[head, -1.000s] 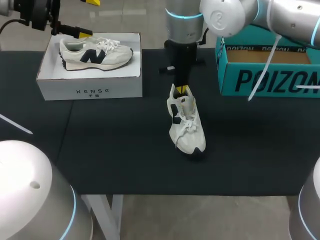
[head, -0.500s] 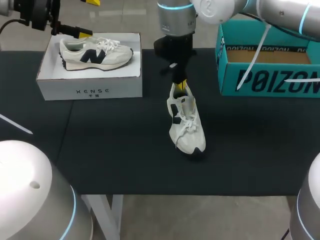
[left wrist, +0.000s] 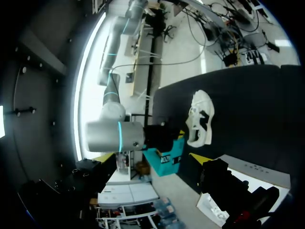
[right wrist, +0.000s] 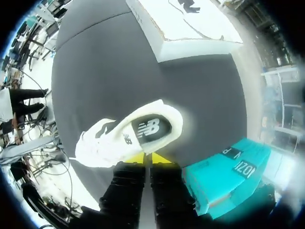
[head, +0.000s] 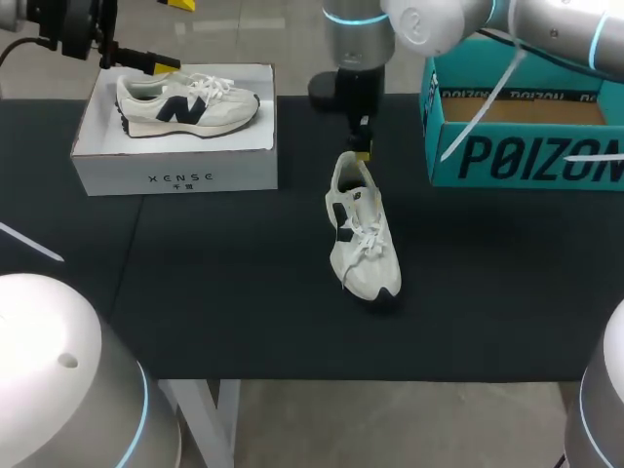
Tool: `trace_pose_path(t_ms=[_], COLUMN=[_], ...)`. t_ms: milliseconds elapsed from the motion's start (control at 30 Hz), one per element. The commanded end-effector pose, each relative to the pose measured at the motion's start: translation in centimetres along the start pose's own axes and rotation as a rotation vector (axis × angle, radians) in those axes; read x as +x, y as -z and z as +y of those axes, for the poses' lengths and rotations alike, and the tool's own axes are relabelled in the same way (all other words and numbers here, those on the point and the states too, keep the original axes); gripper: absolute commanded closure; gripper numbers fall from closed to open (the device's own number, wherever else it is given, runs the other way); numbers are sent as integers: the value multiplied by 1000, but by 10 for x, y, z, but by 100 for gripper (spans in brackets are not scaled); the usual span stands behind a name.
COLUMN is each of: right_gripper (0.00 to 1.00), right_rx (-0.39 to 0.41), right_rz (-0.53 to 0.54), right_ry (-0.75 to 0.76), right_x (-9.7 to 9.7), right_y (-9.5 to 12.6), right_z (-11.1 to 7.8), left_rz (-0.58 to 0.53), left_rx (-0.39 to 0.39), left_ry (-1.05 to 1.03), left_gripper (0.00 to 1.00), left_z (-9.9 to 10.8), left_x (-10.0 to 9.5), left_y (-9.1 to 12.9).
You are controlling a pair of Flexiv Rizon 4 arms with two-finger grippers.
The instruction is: Take the shoe out of the shoebox, open the shoe tongue, remove and reinsert the insole, then place the shoe into the shoebox
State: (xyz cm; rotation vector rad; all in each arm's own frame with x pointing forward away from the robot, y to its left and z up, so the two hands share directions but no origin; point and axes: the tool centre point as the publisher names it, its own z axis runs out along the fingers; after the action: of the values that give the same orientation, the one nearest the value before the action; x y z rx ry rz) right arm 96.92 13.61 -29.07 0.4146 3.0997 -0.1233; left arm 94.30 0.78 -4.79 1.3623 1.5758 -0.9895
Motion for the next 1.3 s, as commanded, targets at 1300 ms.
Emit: trace_pose_path(t_ms=[1300], right_gripper=[0], right_rx=[28], right_rz=[-55], right_ry=[304], right_x=[-46], right_y=[-73], right_z=[47], left_rz=[4], left_rx=[2], left_ry=[0], left_gripper=[0], left_z=[0], left_x=[0], left_y=[1])
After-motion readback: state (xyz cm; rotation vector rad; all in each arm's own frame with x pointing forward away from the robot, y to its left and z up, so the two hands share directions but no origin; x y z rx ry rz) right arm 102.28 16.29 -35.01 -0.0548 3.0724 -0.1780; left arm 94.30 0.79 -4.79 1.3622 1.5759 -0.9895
